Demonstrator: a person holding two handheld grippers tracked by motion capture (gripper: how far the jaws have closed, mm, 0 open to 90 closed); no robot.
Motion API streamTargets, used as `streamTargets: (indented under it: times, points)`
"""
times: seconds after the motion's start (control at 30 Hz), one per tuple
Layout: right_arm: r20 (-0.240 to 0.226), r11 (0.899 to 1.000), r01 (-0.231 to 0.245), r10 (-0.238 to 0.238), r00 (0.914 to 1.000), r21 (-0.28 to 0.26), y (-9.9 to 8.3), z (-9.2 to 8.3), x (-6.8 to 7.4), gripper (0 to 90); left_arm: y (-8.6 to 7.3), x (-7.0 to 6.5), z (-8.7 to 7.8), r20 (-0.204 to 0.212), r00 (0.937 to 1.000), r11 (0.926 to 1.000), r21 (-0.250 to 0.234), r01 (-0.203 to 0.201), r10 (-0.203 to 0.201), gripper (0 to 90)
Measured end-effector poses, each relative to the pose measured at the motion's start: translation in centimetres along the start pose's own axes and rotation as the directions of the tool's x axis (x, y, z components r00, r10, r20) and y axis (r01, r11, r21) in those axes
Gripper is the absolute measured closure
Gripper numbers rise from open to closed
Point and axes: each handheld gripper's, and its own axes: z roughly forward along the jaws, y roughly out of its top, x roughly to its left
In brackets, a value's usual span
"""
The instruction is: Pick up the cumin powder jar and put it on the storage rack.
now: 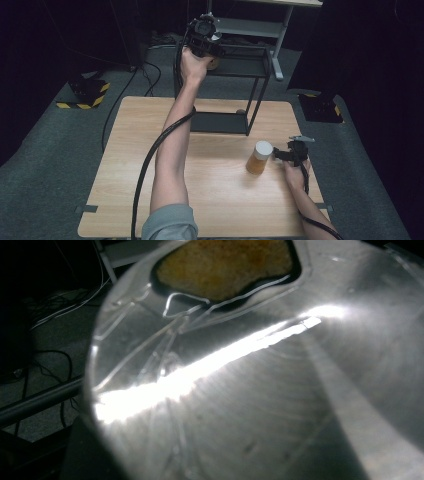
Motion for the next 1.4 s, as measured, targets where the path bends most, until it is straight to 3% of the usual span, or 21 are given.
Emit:
streamTargets:
  times: [0.4, 0.77, 1.0, 1.17, 1.4]
  points:
    - [0.001, 1.0, 0.002, -0.002, 1.0, 0.002, 0.0, 0.0, 0.0, 13.0, -1.1, 0.6, 0.4, 0.01, 0.9995, 0.9988, -0.039, 0.032, -0.031, 31.3]
    - [0.001, 1.0, 0.001, -0.001, 1.0, 0.003, 0.0, 0.0, 0.1, 13.1, -1.2, 0.7, 0.5, 0.013, 0.999, 0.9981, -0.045, 0.042, -0.042, 30.7]
    - [-0.002, 1.0, -0.001, 0.001, 1.0, 0.002, 0.0, 0.0, 0.0, 13.1, -1.3, 0.2, 0.4, -0.006, 0.9997, 0.9984, -0.051, 0.023, -0.024, 30.1]
    - [-0.002, 1.0, -0.002, 0.002, 1.0, 0.002, 0.0, 0.0, 0.0, 13.1, -1.7, -1.4, 0.1, -0.067, 0.9977, 0.9967, -0.081, -0.01, 0.005, 7.9]
    - [-0.001, 1.0, 0.0, 0.0, 1.0, 0.003, 0.0, 0.0, 0.0, 13.1, -2.4, -2.2, -0.9, -0.084, 0.9961, 0.9927, -0.115, -0.035, 0.025, 0.9]
